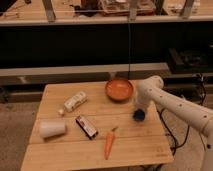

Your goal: Wipe the white sponge on the table

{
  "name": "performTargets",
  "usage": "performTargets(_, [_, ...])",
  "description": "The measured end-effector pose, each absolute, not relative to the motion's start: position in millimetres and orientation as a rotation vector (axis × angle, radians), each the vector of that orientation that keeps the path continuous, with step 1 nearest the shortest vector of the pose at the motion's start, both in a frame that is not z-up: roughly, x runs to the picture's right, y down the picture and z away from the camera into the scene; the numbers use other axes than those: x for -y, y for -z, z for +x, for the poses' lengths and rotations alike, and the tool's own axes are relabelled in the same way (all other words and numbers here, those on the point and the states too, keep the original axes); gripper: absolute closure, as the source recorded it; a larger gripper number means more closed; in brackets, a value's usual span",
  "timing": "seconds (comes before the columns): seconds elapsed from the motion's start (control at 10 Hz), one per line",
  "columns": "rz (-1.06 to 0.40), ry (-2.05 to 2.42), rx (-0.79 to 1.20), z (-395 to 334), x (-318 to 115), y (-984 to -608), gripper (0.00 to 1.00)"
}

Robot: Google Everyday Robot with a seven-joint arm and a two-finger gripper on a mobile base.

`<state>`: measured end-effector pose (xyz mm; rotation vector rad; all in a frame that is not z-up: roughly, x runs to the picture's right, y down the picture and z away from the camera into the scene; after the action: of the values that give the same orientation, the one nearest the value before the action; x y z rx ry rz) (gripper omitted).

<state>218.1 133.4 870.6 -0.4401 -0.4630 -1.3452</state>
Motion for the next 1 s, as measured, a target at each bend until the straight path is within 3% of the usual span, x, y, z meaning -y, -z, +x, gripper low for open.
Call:
performTargets(0.5, [-0.464,1.308,0.457,227,-186,-826,1.00])
performTargets(1.0, [-0.440,1.368,0.533,163,-230,-794,1.00])
